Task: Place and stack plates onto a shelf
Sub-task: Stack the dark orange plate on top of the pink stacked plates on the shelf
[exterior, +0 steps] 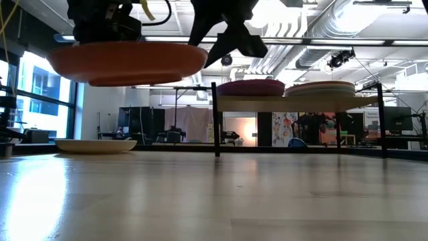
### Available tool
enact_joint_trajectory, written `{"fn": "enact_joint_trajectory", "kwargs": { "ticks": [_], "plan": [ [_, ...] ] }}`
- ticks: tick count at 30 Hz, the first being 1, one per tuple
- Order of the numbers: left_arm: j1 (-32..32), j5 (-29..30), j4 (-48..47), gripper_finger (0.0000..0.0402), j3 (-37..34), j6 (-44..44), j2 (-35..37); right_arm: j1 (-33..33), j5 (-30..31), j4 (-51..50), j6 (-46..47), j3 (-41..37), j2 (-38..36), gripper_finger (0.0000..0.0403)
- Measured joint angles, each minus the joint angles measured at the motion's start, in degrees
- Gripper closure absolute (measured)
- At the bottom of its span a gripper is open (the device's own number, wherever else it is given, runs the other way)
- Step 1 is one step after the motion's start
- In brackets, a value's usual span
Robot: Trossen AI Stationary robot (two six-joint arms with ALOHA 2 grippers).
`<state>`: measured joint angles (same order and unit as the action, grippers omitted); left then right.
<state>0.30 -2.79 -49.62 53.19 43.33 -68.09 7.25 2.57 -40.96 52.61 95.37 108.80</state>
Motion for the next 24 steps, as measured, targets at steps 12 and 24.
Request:
{"fn": "enact_joint_trajectory", "kwargs": {
  "ticks": [12, 24],
  "plan": [
    [-0.02, -0.02, 0.65, 0.0401, -0.02, 0.07, -1.71, -0.13, 0.44, -3.35, 2.6, 0.02, 1.15, 0.0311],
    [-0.02, 0.42, 3.02, 0.0401, -0.04, 0.02, -1.75, -0.13, 1.05, -4.14, 4.0, 0.02, 1.15, 0.0322]
  ]
}}
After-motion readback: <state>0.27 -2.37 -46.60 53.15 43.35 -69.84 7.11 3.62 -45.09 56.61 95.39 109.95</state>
